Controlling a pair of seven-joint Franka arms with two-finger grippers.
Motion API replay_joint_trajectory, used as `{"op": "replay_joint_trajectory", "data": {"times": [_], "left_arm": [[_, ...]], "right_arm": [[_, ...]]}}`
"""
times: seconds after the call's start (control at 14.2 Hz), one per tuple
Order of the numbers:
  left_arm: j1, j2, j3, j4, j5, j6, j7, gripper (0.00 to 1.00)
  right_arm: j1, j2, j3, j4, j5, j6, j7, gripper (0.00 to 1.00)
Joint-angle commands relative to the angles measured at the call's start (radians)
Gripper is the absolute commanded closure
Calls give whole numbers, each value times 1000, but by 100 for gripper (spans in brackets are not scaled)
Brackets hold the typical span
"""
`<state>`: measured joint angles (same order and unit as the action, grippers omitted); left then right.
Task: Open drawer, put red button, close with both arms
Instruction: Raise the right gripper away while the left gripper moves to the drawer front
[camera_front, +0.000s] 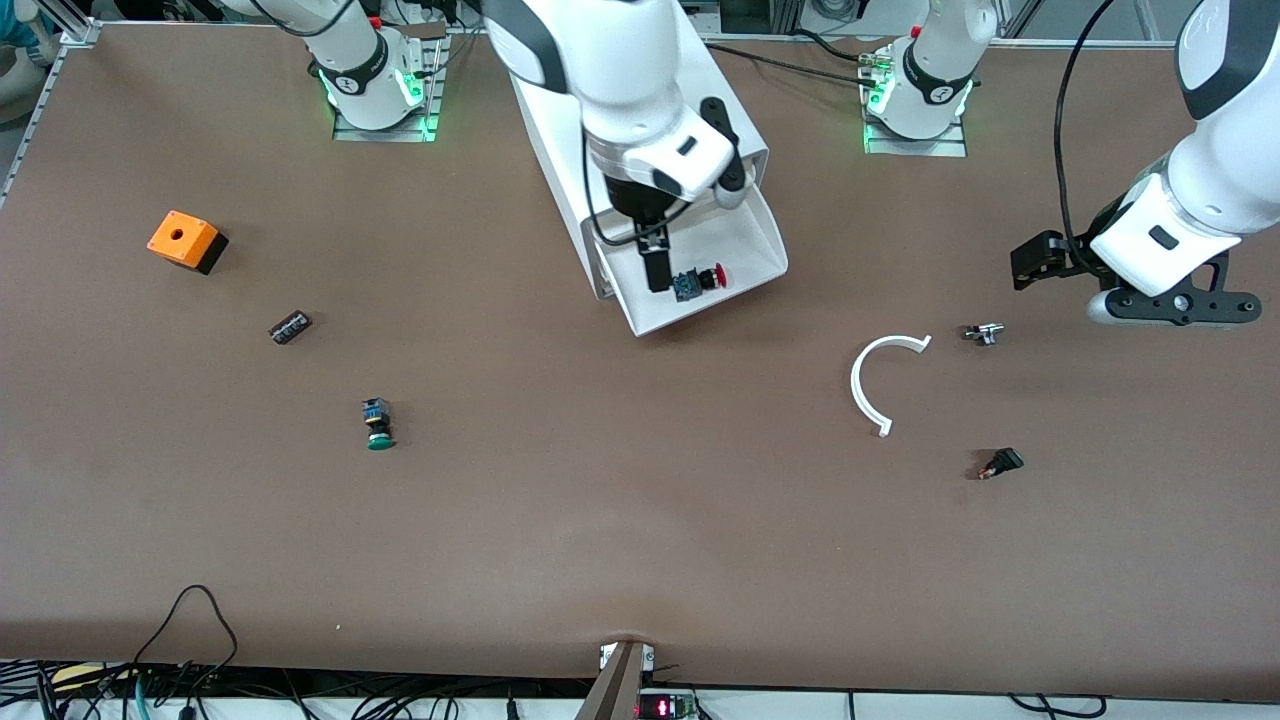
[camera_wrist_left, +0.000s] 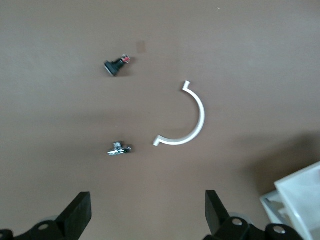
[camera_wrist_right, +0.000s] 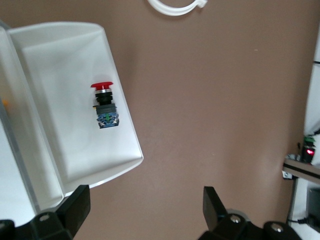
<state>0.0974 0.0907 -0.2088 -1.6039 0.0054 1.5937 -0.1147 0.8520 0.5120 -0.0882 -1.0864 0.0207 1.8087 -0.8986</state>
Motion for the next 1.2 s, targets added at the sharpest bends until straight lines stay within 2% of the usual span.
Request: {"op": "replay_joint_trajectory", "data": {"times": [0.0,0.21,0.42,0.64,0.71,0.92,1.06,1.13], "left_arm": [[18,4,-1,-2,-44,-20,-49,0],[-8,64,-15,-4,-62,3,-144,0],[-85,197,-32,-2,-62,141,-411,0],[-175,285,-34,-4,-51,202,-503,0],[-209,319,-34,-2,-53,210,-522,0],[-284,382,-34,-2,-51,278,-765,0],[-341,406,-34,-5,-47,302,-793,0],[-378,420,-32,-4,-47,307,-795,0]], "right_arm": [[-42,-58,-8,8,35,-23,38,0],[-96,-108,-1,3,44,-28,199,0],[-131,-118,-1,0,84,-32,311,0],[-206,-118,4,-7,97,-32,469,0],[-233,-119,4,-21,96,-32,512,0],[-338,-145,7,-91,104,-25,590,0],[-414,-174,12,-167,160,-19,601,0],[-453,-184,12,-197,160,-19,603,0]]}}
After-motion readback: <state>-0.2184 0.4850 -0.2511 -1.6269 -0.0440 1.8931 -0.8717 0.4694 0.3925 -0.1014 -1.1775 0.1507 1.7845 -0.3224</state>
